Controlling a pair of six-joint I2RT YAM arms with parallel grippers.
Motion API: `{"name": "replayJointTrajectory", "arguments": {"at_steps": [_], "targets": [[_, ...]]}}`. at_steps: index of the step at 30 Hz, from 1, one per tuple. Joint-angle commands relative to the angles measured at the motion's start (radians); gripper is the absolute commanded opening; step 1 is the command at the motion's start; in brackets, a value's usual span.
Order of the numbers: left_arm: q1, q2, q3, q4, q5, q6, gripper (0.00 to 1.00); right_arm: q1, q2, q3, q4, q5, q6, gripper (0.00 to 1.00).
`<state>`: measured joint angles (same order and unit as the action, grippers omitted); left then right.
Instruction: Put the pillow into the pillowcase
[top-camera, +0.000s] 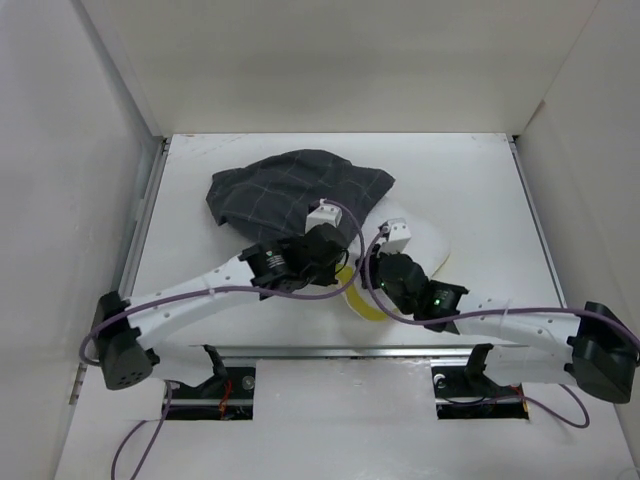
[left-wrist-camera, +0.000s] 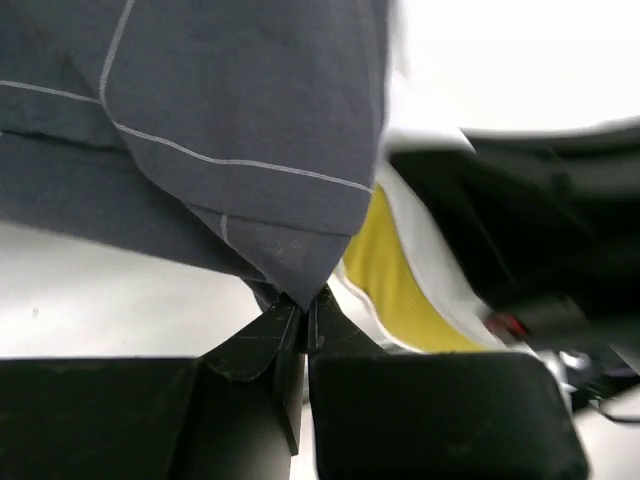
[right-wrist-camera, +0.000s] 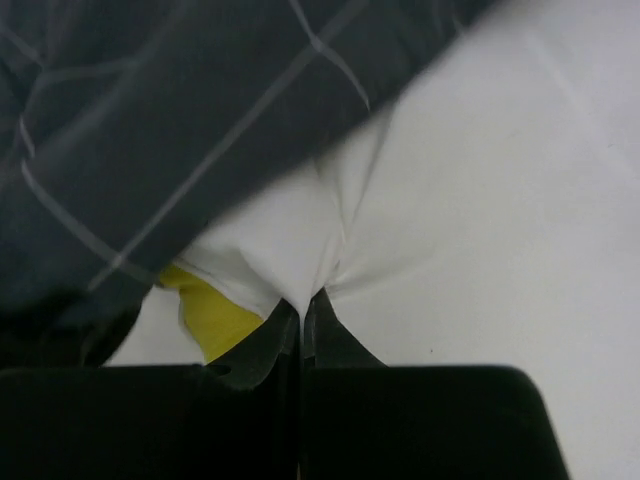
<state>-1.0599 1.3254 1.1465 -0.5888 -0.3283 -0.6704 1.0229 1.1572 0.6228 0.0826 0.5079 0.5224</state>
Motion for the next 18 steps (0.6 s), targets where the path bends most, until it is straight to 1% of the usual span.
{"name": "replayJointTrajectory", "arguments": {"at_steps": [1,3,4,5,6,7,8,9,10,11,12,13,14,15,18], "targets": [[-0.037,-0.115,0.101,0.001,0.091,0.019,0.00,0.003,-0.065,0.002,0.526,0.254,0.018,0.00],[-0.037,-0.155,0.101,0.001,0.110,0.019,0.00,0.003,-0.086,-0.023,0.650,0.343,0.018,0.00],[-0.037,-0.167,0.101,0.018,0.133,0.019,0.00,0.003,-0.096,-0.061,0.825,0.400,0.018,0.00],[-0.037,-0.178,0.101,0.039,0.199,0.040,0.00,0.003,-0.067,-0.073,0.920,0.415,-0.005,0.00],[-0.037,-0.187,0.101,0.059,0.236,0.069,0.00,0.003,-0.042,-0.074,0.995,0.428,-0.050,0.00],[-0.037,-0.187,0.101,0.096,0.273,0.083,0.00,0.003,-0.018,-0.074,1.043,0.428,-0.050,0.00],[-0.037,-0.187,0.114,0.096,0.299,0.083,0.00,0.003,0.008,-0.039,1.115,0.444,-0.067,0.00],[-0.037,-0.164,0.127,0.096,0.342,0.097,0.00,0.003,0.060,-0.020,1.137,0.445,-0.067,0.00],[-0.047,-0.154,0.157,0.087,0.351,0.097,0.00,0.003,0.085,-0.005,1.163,0.455,-0.081,0.00],[-0.048,-0.144,0.170,0.087,0.351,0.097,0.00,0.003,0.111,0.033,1.202,0.499,-0.081,0.00],[-0.048,-0.135,0.180,0.077,0.383,0.097,0.00,0.003,0.163,0.054,1.218,0.512,-0.090,0.00],[-0.060,-0.135,0.199,0.076,0.400,0.097,0.00,0.003,0.192,0.075,1.235,0.523,-0.131,0.00],[-0.071,-0.135,0.209,0.076,0.417,0.097,0.00,0.003,0.243,0.090,1.256,0.523,-0.131,0.00],[-0.071,-0.135,0.222,0.076,0.429,0.097,0.00,0.003,0.243,0.091,1.266,0.502,-0.131,0.00],[-0.071,-0.146,0.254,0.105,0.465,0.097,0.00,0.003,0.355,0.103,1.257,0.479,-0.058,0.00]]}}
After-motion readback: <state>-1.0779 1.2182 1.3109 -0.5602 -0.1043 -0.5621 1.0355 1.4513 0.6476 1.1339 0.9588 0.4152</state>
